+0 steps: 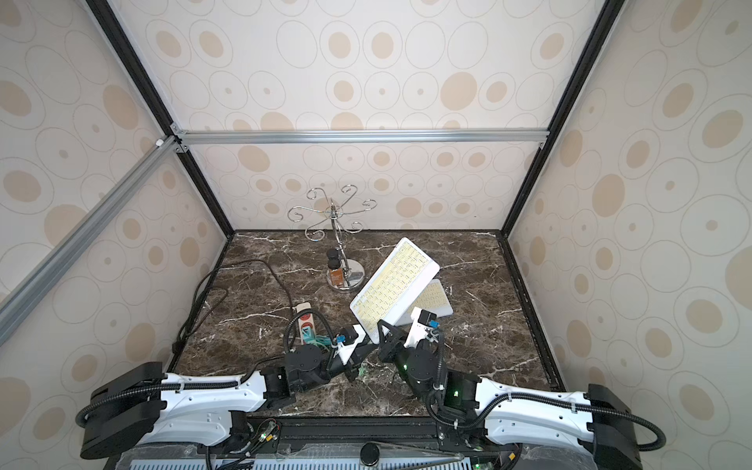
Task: Unplug the wireless keyboard
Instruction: Remove the power cord from the keyboard.
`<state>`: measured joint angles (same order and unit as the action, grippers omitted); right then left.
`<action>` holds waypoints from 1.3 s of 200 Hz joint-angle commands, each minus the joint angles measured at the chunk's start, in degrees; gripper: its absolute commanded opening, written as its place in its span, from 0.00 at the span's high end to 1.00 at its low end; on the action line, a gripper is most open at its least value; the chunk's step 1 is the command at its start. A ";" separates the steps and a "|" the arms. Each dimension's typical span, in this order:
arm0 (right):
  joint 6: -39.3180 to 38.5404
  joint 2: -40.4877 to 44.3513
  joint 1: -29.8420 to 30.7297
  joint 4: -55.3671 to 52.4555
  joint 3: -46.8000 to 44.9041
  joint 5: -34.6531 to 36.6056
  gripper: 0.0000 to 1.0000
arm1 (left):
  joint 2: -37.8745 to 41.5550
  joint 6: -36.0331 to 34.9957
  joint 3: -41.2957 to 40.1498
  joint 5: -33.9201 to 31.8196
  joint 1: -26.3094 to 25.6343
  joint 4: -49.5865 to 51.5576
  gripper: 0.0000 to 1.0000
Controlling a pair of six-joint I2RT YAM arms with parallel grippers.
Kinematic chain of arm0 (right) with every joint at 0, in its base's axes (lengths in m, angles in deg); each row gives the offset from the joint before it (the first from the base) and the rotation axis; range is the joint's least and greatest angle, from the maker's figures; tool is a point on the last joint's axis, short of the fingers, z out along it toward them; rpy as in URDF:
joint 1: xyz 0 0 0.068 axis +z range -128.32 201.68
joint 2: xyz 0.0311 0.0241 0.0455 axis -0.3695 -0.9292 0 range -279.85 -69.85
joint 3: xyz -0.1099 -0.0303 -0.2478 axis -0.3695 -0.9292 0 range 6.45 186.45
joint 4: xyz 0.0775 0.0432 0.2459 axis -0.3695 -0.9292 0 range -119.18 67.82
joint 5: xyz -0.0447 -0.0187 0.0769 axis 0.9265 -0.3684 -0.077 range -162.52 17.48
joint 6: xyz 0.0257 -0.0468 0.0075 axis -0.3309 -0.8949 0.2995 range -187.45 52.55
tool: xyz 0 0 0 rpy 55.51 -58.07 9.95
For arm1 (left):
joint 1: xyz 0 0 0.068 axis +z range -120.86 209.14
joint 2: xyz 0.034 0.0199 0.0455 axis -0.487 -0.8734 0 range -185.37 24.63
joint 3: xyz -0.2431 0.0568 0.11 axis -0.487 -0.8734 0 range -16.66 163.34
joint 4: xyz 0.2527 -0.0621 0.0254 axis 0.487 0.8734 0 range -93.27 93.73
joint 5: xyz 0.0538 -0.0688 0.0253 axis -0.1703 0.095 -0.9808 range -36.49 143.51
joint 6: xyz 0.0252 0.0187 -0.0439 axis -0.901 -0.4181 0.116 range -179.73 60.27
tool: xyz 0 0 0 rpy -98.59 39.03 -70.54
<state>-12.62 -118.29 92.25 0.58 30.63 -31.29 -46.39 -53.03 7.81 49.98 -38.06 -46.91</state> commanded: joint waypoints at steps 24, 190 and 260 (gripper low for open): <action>-0.17 0.84 0.11 3.96 0.52 4.35 1.00 | -0.87 0.41 0.96 5.38 -0.70 -2.85 1.00; 1.34 4.96 0.06 -4.06 1.20 11.33 1.00 | -1.48 0.51 0.74 6.17 -0.70 -3.65 1.00; 2.67 7.90 0.06 -6.91 0.54 14.28 1.00 | -1.55 0.38 0.84 6.94 -0.69 -3.72 1.00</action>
<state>-9.47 -112.52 93.69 -5.56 30.22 -28.51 -48.08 -52.47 8.11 54.26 -38.08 -50.41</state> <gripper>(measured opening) 0.083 0.109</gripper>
